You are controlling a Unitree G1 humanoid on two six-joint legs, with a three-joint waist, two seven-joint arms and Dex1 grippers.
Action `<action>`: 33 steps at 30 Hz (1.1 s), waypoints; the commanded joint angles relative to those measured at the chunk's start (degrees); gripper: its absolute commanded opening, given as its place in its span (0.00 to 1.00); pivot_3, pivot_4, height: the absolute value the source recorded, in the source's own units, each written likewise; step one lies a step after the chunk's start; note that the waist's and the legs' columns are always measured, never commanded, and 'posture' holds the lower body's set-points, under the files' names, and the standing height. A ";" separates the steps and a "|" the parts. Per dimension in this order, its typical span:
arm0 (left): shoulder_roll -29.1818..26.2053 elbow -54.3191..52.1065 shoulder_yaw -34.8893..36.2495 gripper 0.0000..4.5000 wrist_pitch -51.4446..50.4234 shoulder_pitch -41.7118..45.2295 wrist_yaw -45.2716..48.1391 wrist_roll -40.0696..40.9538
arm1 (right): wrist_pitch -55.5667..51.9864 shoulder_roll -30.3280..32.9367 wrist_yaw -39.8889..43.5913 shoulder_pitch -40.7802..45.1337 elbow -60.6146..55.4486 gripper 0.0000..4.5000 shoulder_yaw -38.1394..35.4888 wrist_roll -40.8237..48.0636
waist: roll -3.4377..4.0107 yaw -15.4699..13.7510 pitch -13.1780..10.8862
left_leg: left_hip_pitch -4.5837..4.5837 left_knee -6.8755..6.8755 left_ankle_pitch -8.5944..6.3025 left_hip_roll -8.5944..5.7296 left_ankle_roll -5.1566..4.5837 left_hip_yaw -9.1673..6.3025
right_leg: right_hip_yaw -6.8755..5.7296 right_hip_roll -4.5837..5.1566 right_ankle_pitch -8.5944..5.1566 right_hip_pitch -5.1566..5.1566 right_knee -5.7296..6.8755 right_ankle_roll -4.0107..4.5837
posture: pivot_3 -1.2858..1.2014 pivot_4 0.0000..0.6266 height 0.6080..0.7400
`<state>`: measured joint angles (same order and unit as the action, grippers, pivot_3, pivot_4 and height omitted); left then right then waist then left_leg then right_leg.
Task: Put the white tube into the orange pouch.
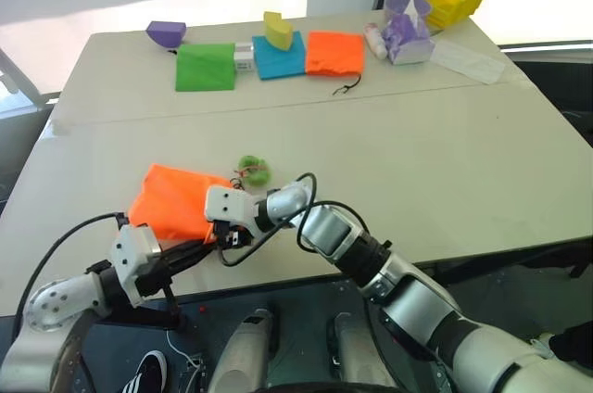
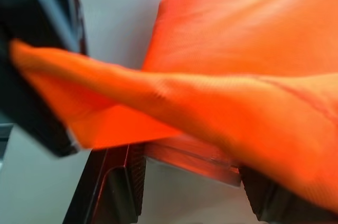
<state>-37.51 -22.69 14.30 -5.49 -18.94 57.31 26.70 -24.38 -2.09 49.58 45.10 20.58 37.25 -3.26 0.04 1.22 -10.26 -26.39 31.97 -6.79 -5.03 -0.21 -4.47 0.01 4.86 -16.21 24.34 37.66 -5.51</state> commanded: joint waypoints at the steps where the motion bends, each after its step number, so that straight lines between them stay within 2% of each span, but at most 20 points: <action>1: 0.26 -1.47 -0.21 0.00 1.43 -0.40 0.13 0.28 | 1.40 -3.38 -0.57 1.08 0.25 0.40 -1.40 0.65 | 0.00 0.00 0.00 | 0.01 0.00 0.01 0.01 0.01 0.00 | 0.04 -0.03 0.00 0.03 0.05 0.00 | 0.52 0.24 1.00; 6: 0.14 -1.22 -0.18 0.00 1.81 -0.23 0.22 0.07 | 1.46 -3.90 0.53 0.02 -0.57 0.40 -1.05 0.76 | 0.00 -0.04 0.00 | 0.01 0.00 0.06 0.04 0.11 -0.01 | 0.07 -0.07 0.01 0.09 0.18 0.05 | 0.52 0.24 1.00; 8: 0.09 -0.98 -0.16 0.00 2.01 -0.29 0.29 0.04 | 1.33 -2.87 0.90 -0.19 -1.63 0.63 -1.11 0.41 | 0.00 -0.05 0.00 | 0.02 0.00 0.07 0.04 0.12 -0.01 | 0.09 -0.07 0.02 0.11 0.25 0.07 | 0.52 0.24 1.00; 11: 0.18 -0.57 -0.12 0.00 2.51 -0.90 0.47 -0.09 | 1.26 -0.71 1.40 -0.24 -4.07 0.91 -2.02 0.09 | 0.01 -0.10 -0.01 | 0.01 -0.02 0.09 0.04 0.15 0.01 | 0.14 -0.07 0.01 0.19 0.39 0.09 | 0.52 0.24 1.00; 17: 0.31 -0.04 0.03 0.00 3.16 -1.41 0.36 0.06 | -0.63 5.83 4.83 -0.81 -10.30 0.91 -3.88 1.13 | 0.01 -0.20 0.00 | 0.00 -0.06 0.11 0.06 0.18 0.14 | 0.18 0.02 0.04 0.23 0.42 0.18 | 0.52 0.24 1.00; 21: 0.48 0.52 -0.03 0.00 3.27 -0.65 0.24 0.43 | -0.98 13.21 7.94 -1.84 -14.89 0.91 -5.23 1.18 | -0.01 -0.29 0.00 | -0.02 -0.07 0.11 0.06 0.18 0.34 | 0.22 0.17 0.03 0.26 0.38 0.18 | 0.52 0.24 1.00; 27: 0.53 0.92 -0.47 0.00 3.35 -0.18 0.50 0.47 | 0.01 20.73 9.70 -2.64 -16.87 0.91 -8.50 1.98 | -0.01 0.10 0.00 | -0.03 -0.01 0.09 0.08 0.12 0.71 | -0.29 0.89 0.04 0.20 0.09 0.18 | 0.52 0.24 1.00; 30: 0.50 1.06 -0.55 0.00 3.21 0.18 0.51 0.62 | -1.48 21.41 9.36 -2.30 -17.24 0.91 -12.41 4.46 | -0.03 -0.04 0.00 | -0.03 -0.01 0.07 0.12 0.09 0.71 | -0.31 0.84 0.04 0.24 0.05 0.14 | 0.52 0.24 1.00; 33: 0.44 1.22 -0.59 0.00 3.31 0.20 0.69 0.67 | -2.97 18.74 6.84 -1.41 -16.10 0.91 -16.34 7.06 | -0.03 -0.07 0.00 | -0.03 0.00 0.08 0.37 0.09 0.71 | -0.35 0.65 0.04 0.12 0.00 0.13 | 0.52 0.24 1.00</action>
<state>-36.98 -20.92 13.59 -3.06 -18.77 57.45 26.74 -27.01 18.07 57.64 42.15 6.19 23.15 1.65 0.00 1.16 -10.26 -26.42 31.97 -6.72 -4.60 -0.12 -3.77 -0.34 5.46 -16.17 24.44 37.66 -5.38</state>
